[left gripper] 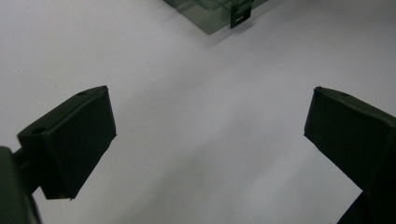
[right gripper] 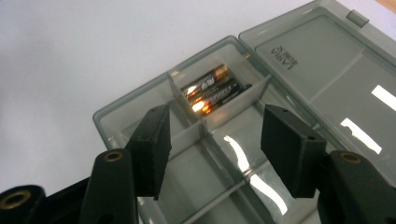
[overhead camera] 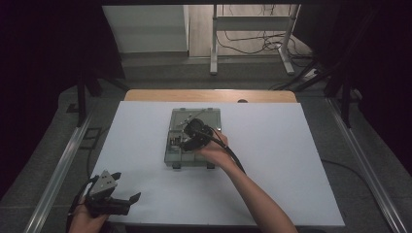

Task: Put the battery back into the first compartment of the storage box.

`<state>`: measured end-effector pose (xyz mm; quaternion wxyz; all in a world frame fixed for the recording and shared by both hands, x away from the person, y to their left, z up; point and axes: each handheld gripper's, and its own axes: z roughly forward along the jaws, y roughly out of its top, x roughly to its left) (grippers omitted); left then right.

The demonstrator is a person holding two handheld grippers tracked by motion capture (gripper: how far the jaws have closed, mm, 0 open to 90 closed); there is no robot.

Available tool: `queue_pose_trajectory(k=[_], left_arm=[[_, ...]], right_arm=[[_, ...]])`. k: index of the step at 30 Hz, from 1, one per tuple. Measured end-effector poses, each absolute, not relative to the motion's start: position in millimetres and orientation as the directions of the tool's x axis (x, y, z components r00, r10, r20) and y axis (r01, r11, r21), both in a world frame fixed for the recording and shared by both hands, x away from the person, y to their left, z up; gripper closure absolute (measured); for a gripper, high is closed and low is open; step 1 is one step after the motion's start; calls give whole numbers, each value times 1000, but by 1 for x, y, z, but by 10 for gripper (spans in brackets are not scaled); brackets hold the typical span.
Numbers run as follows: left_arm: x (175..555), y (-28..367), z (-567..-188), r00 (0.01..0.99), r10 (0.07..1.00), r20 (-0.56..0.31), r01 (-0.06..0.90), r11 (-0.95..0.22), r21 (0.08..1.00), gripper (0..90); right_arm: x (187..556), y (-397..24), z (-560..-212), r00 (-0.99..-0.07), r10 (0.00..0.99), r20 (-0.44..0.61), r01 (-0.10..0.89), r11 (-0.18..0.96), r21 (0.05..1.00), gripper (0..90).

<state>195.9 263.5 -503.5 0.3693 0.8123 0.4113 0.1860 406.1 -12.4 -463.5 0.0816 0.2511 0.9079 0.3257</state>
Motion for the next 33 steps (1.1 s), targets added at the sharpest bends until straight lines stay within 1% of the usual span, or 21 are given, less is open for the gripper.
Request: queue_pose_trajectory(k=[14, 19, 22, 29, 33], left_arm=[[196, 263, -503, 594, 804, 4, 531, -396, 749, 29], [196, 263, -503, 594, 804, 6, 530, -397, 749, 29], [196, 263, -503, 595, 804, 4, 529, -395, 751, 29], [195, 262, -503, 596, 803, 9, 525, -399, 752, 29], [195, 262, -503, 596, 803, 11, 526, -401, 751, 29]], right_arm=[[385, -33, -469, -867, 497, 19, 391, 658, 643, 347], [379, -38, -471, -870, 493, 12, 384, 663, 642, 342], [375, -43, -472, -870, 492, 28, 392, 658, 643, 335], [368, -51, -478, -882, 471, -8, 359, 683, 636, 322], [366, -53, -478, -882, 471, -5, 359, 678, 641, 305]])
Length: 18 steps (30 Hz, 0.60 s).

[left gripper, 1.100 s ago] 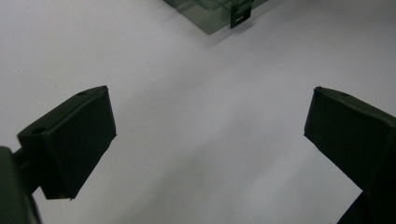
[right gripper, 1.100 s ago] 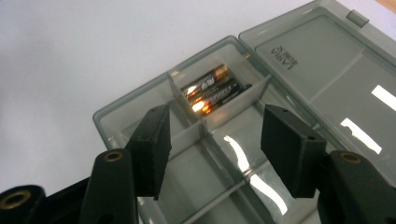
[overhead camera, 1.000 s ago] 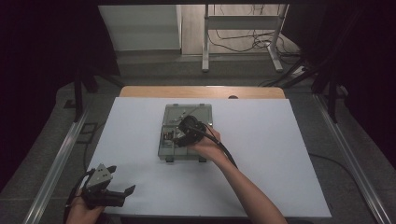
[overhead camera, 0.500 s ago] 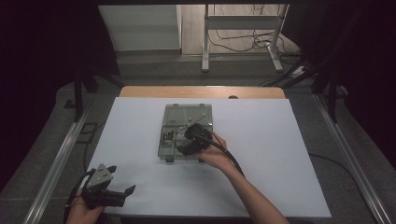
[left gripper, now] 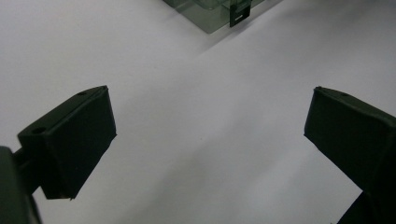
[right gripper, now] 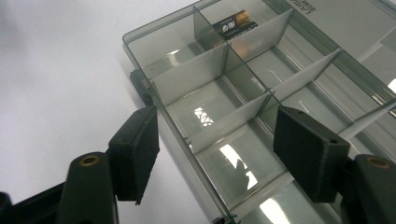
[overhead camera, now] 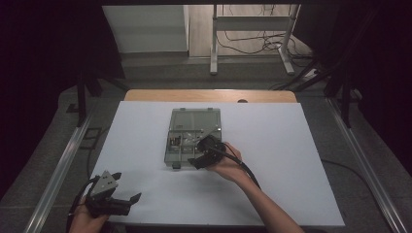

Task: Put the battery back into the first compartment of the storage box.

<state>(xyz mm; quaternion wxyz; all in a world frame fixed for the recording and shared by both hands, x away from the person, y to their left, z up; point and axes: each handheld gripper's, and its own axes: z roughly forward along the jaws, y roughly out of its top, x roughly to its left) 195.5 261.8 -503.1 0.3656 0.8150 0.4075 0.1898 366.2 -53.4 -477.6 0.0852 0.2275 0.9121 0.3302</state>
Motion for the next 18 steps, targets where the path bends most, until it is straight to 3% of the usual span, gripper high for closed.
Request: queue_pose_trajectory(k=[18], left_arm=[[196, 262, -503, 594, 805, 6, 528, -395, 752, 29]], right_arm=[[355, -72, -463, -874, 487, 11, 371, 650, 663, 262]])
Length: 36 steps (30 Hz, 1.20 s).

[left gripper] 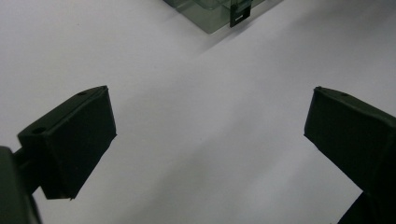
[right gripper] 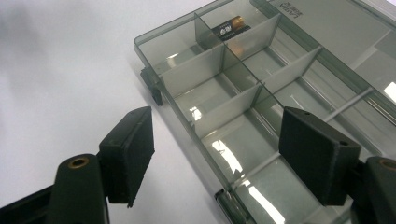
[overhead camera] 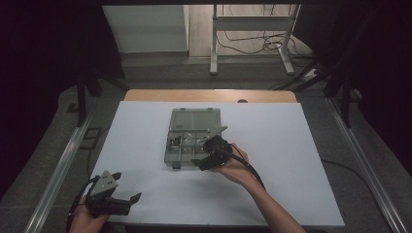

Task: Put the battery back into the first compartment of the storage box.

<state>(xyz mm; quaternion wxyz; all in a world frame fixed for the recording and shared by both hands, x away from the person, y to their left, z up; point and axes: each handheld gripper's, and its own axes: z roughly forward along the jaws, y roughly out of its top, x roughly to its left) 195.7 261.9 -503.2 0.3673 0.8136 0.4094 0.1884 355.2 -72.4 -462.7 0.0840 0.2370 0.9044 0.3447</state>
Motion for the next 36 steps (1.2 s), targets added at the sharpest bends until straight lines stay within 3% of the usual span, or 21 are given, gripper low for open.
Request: queue_pose_trajectory(k=[6, 17, 36], left_arm=[[196, 262, -503, 593, 805, 5, 528, -394, 752, 29], [196, 262, -503, 592, 806, 7, 528, -394, 752, 29], [196, 261, -503, 593, 805, 12, 528, -400, 749, 29]], right_arm=[[352, -82, -461, -866, 500, 21, 385, 639, 666, 254], [341, -97, -466, -859, 511, 34, 410, 646, 644, 157], [314, -128, -466, -861, 509, -6, 385, 658, 647, 48]])
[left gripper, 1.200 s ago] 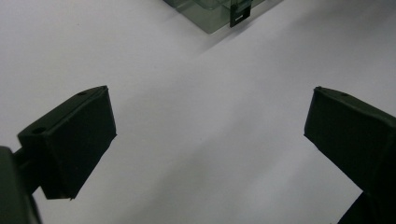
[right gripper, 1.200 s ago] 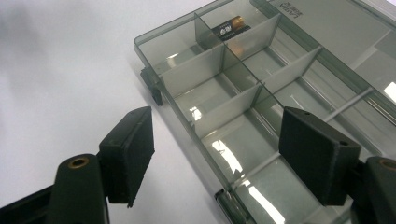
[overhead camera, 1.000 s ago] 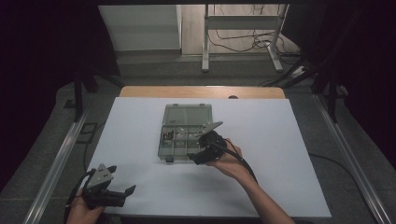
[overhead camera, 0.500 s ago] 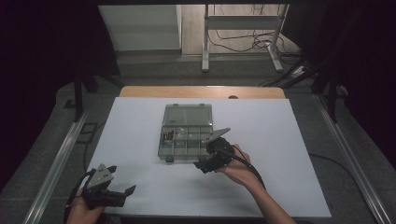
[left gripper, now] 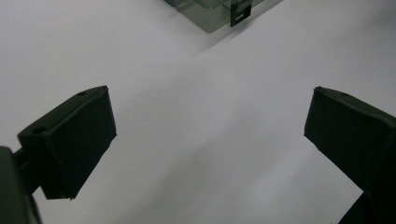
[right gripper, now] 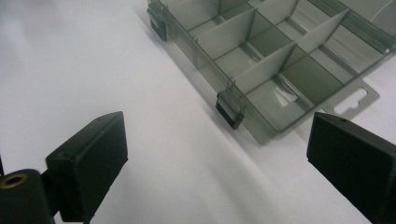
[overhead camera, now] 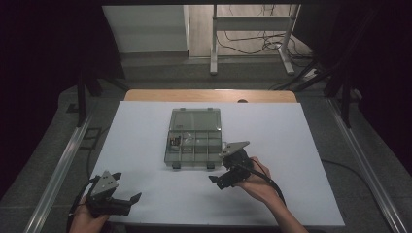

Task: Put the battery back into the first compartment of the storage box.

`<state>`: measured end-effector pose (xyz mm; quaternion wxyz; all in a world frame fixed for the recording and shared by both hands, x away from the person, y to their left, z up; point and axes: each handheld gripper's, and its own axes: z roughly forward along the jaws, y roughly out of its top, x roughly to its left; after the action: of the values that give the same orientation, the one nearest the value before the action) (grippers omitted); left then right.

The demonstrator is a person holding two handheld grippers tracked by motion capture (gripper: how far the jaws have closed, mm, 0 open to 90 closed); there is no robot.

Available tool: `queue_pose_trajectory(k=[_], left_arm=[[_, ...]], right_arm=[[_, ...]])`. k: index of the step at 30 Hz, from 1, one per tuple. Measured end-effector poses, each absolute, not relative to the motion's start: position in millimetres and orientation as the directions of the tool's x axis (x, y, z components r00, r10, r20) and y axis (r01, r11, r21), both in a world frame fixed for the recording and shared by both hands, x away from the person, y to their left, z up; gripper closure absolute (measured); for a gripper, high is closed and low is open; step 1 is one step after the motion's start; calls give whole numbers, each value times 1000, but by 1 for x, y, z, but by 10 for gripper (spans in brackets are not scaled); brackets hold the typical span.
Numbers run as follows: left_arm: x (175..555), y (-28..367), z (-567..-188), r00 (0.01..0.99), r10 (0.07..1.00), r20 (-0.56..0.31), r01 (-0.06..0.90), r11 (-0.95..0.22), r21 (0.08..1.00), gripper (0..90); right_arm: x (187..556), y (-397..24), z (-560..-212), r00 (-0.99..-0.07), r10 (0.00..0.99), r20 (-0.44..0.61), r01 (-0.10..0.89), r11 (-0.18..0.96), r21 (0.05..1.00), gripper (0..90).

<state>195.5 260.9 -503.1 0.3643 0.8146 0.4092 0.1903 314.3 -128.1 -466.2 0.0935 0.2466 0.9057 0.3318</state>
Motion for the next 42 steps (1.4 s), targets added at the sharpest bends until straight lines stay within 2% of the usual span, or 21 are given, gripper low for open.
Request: queue_pose_trajectory(k=[42], left_arm=[[196, 259, -503, 589, 808, 19, 533, -406, 743, 29]], right_arm=[[260, -211, -471, -766, 638, -75, 417, 582, 698, 7]])
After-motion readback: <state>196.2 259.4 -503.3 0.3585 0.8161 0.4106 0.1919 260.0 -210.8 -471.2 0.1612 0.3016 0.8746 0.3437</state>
